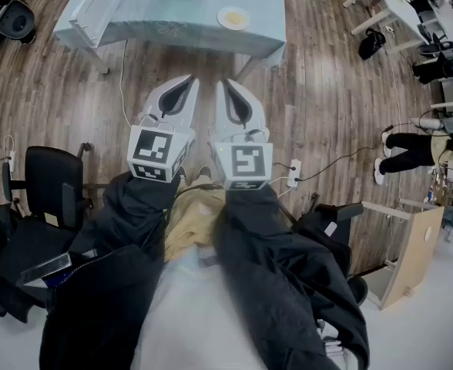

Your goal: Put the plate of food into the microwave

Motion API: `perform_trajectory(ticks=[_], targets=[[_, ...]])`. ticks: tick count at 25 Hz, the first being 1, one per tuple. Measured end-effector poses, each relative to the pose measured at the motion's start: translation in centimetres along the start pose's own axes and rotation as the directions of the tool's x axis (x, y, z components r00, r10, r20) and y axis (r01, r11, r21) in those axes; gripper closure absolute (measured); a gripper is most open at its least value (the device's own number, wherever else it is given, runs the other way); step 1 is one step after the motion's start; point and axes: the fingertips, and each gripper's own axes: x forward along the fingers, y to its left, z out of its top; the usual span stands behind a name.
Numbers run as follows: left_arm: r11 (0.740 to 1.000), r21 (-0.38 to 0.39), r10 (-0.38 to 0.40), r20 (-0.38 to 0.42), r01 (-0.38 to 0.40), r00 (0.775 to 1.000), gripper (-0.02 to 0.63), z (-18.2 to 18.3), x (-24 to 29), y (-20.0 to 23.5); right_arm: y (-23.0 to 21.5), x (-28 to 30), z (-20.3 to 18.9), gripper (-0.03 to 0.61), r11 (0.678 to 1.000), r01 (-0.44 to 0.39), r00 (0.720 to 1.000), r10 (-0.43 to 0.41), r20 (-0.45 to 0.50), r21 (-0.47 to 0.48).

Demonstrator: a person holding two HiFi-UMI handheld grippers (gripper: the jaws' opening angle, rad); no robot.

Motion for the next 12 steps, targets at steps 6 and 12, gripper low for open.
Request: perform_trajectory(ticks=[6, 12], targets=[[1.000, -0.003, -0.008, -0.008, 0.008, 1.000, 0.618, -0.1, 0.0, 1.0, 0.7, 0.7, 0.1, 0.581, 1.000, 0.008, 1.000, -0.008, -0.004, -0.005], [0.999, -0.014, -0.031, -0.024, 0.031, 0.999, 0.618, -0.7, -0.7, 1.7, 2.0, 1.3, -1.1, 0.581, 1.000, 0.005, 0.999, -0.005, -0.038, 0.015]])
